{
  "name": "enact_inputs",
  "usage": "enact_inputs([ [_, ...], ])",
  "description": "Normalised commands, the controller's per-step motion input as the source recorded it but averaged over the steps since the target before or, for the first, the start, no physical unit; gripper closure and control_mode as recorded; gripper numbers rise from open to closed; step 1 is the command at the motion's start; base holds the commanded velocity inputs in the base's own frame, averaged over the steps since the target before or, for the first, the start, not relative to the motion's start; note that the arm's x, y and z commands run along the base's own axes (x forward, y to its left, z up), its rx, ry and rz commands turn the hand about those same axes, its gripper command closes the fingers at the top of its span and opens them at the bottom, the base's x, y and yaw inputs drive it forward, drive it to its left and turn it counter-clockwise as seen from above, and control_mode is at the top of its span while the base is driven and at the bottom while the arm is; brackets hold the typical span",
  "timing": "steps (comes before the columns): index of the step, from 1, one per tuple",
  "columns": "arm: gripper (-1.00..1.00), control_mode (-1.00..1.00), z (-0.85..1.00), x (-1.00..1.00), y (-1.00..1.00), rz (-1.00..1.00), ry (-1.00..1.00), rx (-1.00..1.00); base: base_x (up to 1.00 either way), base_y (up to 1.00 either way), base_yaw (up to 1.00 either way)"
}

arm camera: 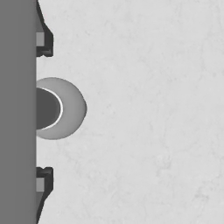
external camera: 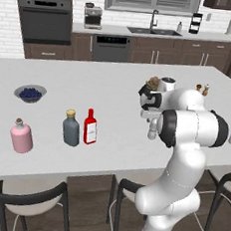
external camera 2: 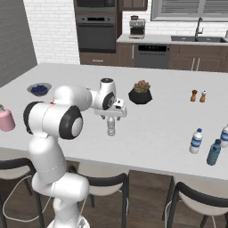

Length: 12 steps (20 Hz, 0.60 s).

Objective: Move the plastic bottles in the middle to the plastics group, and the glass bottles in the middle to the glass group.

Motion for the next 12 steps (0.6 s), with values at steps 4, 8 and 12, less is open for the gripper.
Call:
enact_inputs([
  [4, -1.0, -1.0, -0.01, 0.0, 0.0, 0.01, 0.0, 0.0, 0.0, 0.0, 0.0],
  [8, -1.0, -1.0, -0.02, 0.0, 0.0, 0.0, 0.0, 0.0, 0.0, 0.0, 0.0],
  [12, -1.0, -1.0, -0.09, 0.0, 0.0, 0.01, 0.0, 0.0, 0.0, 0.0, 0.0],
])
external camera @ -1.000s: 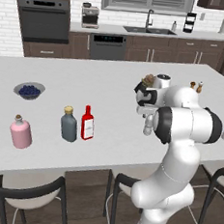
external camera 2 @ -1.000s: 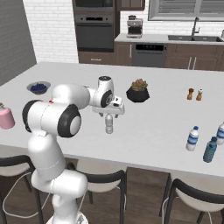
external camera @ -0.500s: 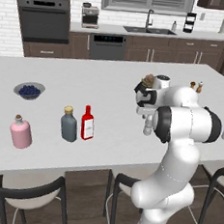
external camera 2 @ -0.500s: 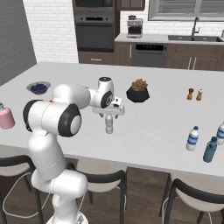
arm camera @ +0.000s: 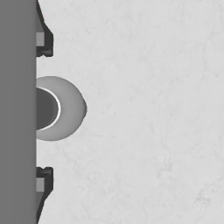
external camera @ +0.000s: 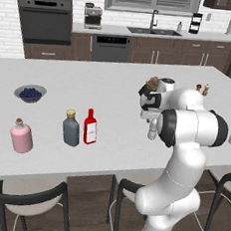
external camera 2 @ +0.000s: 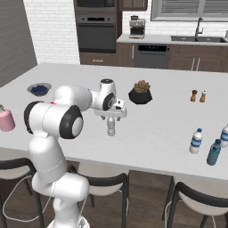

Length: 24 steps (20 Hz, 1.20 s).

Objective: Move the plastic bottles in the middle to the plastics group, and the glass bottles in the middle to the glass group.

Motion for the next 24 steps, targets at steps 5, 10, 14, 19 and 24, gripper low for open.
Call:
enact_inputs([
  [5, -1.0, -1.0, -0.12, 0.0, 0.0, 0.02, 0.0, 0.0, 0.0, 0.0, 0.0],
  [10, 1.0, -1.0, 0.0, 0.0, 0.0, 0.01, 0.0, 0.0, 0.0, 0.0, 0.0],
  [14, 1.0, -1.0, 0.0, 0.0, 0.0, 0.0, 0.0, 0.0, 0.0, 0.0, 0.0],
  [19, 1.0, -1.0, 0.0, 0.0, 0.0, 0.0, 0.0, 0.0, 0.0, 0.0, 0.0],
  [24, 1.0, -1.0, 0.0, -0.04, -0.07, -0.01, -0.01, 0.0, 0.0, 0.0, 0.0],
])
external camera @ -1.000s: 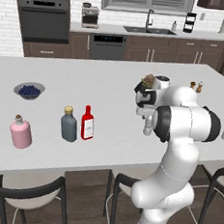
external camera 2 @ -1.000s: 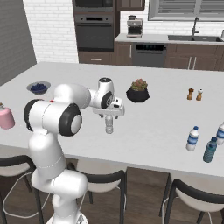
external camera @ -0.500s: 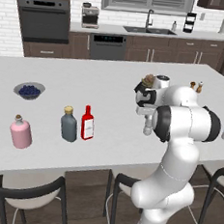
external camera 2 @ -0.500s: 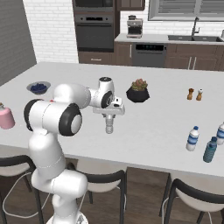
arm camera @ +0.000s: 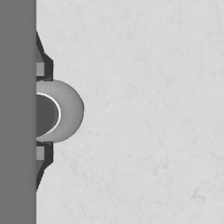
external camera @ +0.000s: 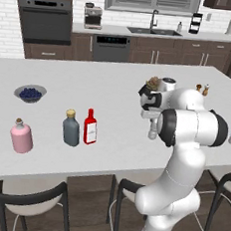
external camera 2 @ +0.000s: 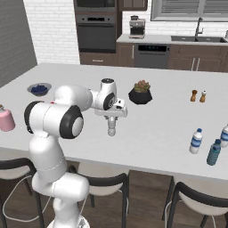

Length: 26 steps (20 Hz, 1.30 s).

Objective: Move the plastic bottles in the middle to the plastics group, and the glass bottles in the middle to the glass group.

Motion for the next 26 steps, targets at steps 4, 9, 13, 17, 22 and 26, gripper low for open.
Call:
enact_inputs([
  [4, 1.0, -1.0, 0.13, 0.0, -0.28, -0.1, 0.0, 0.0, 0.0, 0.0, 0.0],
  [9, 1.0, -1.0, 0.19, 0.0, -0.52, -0.19, 0.0, 0.0, 0.0, 0.0, 0.0],
  [13, 1.0, -1.0, 0.21, 0.0, -0.65, -0.24, 0.0, 0.0, 0.0, 0.0, 0.0],
  [17, 1.0, -1.0, 0.12, 0.0, -0.72, -0.25, 0.01, 0.0, 0.0, 0.0, 0.0],
  [22, 1.0, -1.0, 0.02, -0.03, -0.69, -0.23, 0.0, 0.0, 0.0, 0.0, 0.0],
  [26, 1.0, -1.0, 0.0, -0.07, -0.59, -0.21, 0.0, 0.0, 0.0, 0.0, 0.0],
])
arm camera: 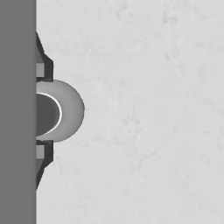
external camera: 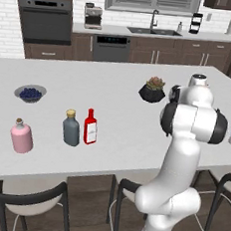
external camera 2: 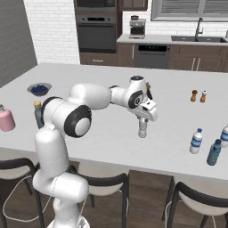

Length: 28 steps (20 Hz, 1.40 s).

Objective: Move the plastic bottles in the middle to the plastics group, and the glass bottles in the middle to the glass group.

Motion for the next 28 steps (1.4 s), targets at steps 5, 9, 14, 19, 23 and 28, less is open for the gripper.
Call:
enact_inputs([
  [5, 1.0, -1.0, 0.0, 0.0, -0.62, -0.21, 0.01, 0.0, 0.0, 0.0, 0.0],
  [9, 1.0, -1.0, 0.0, 0.0, -0.71, -0.23, 0.0, 0.0, 0.0, 0.0, 0.0],
  [14, 1.0, -1.0, 0.0, -0.07, -0.75, -0.23, 0.0, 0.0, 0.0, 0.0, 0.0],
  [19, 1.0, -1.0, 0.0, -0.34, -0.52, -0.16, 0.0, 0.02, 0.0, 0.0, 0.0],
  [23, 1.0, -1.0, -0.01, -0.51, -0.14, -0.05, -0.01, 0.02, 0.0, 0.0, 0.0],
  [28, 1.0, -1.0, -0.15, -0.37, 0.1, -0.01, -0.07, 0.0, 0.0, 0.0, 0.0],
])
